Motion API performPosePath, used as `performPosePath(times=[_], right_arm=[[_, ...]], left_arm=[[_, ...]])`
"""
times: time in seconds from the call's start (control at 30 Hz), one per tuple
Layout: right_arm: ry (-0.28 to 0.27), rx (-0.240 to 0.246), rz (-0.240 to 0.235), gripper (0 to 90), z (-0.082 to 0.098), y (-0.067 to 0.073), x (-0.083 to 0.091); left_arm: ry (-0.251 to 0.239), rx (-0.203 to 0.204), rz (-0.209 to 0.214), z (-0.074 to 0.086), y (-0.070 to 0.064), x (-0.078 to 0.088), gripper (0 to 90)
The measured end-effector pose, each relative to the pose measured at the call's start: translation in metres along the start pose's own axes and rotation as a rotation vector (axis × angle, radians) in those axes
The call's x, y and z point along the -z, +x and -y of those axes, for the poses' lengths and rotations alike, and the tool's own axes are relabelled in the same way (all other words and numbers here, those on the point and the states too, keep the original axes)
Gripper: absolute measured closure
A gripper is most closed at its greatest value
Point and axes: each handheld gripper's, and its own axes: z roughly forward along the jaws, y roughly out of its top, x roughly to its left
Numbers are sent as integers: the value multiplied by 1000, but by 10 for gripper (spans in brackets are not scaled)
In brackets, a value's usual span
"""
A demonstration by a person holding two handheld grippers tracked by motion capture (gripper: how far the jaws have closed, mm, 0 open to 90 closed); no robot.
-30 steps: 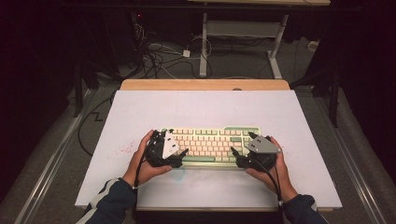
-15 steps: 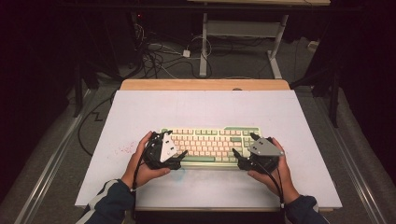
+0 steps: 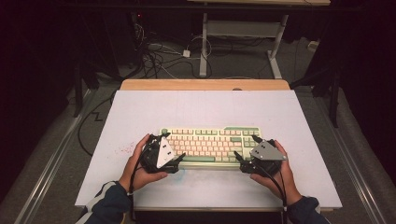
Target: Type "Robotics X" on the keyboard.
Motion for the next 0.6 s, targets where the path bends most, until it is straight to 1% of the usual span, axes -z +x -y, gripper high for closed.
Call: performPosePath(times=[0.3,0.43,0.6], right_arm=[[-6,3,7,207,2,-2,7],[-4,5,9,207,3,-2,8],[-7,3,10,207,4,-4,11]], left_arm=[[0,-11,-7,2,1,6,162],[0,-7,-6,4,1,9,162],[6,-15,-4,5,2,13,161]])
